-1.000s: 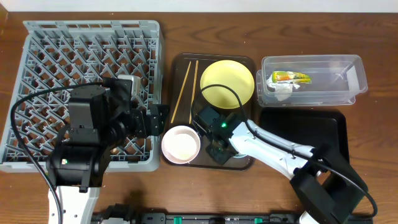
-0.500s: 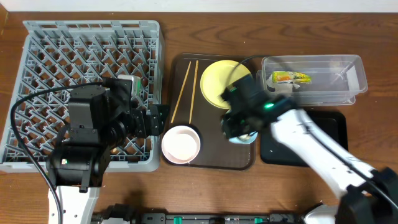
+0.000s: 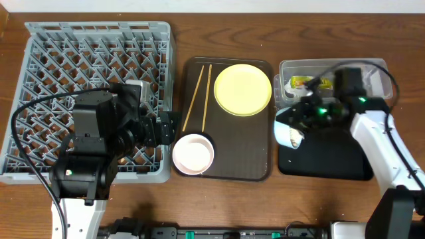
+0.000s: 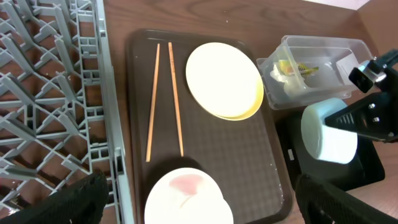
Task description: Sort waste into correct bins and load items into the dishwasher
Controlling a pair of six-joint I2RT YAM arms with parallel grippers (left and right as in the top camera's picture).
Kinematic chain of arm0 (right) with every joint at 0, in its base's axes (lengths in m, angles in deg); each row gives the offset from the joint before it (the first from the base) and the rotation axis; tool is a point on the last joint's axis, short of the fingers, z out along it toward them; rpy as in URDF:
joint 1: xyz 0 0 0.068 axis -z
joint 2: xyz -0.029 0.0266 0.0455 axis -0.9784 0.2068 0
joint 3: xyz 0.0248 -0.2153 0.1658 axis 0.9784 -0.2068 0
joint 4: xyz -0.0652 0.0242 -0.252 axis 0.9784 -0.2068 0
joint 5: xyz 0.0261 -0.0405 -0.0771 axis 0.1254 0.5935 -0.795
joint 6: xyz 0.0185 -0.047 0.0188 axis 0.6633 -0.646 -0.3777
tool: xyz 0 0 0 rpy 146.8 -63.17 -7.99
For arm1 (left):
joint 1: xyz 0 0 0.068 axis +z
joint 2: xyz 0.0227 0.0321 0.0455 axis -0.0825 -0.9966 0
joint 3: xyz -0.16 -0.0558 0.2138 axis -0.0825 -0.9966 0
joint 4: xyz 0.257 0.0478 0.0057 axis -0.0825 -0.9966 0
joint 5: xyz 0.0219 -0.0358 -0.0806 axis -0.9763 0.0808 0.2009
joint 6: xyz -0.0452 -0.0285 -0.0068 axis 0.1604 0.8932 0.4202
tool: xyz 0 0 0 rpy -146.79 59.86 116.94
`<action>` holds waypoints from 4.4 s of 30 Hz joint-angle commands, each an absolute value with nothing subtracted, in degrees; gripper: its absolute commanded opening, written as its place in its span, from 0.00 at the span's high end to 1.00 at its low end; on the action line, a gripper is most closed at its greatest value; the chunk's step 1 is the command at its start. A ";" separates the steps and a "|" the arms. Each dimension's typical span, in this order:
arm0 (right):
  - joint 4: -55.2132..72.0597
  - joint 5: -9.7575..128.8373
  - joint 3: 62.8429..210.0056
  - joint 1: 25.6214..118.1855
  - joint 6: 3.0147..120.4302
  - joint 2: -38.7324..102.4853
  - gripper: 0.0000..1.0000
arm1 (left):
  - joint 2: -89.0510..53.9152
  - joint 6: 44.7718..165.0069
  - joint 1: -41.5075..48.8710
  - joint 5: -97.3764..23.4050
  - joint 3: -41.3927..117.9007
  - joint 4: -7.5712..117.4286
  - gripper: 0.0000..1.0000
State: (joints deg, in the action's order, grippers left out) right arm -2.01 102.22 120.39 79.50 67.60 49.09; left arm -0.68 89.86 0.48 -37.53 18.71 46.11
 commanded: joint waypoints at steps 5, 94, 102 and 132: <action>7.84 127.05 108.94 91.56 56.56 48.24 0.99 | -0.64 90.19 0.26 -36.75 20.11 46.28 0.04; 17.11 118.17 107.56 82.47 60.21 45.50 0.99 | -0.64 90.19 0.26 -36.75 20.11 46.28 0.04; -1.42 76.10 122.93 57.23 57.39 42.55 0.99 | -0.64 90.19 0.26 -36.75 20.11 46.28 0.04; 4.61 80.45 130.51 36.99 61.37 51.34 0.55 | -0.64 90.17 0.26 -39.17 20.11 46.31 0.04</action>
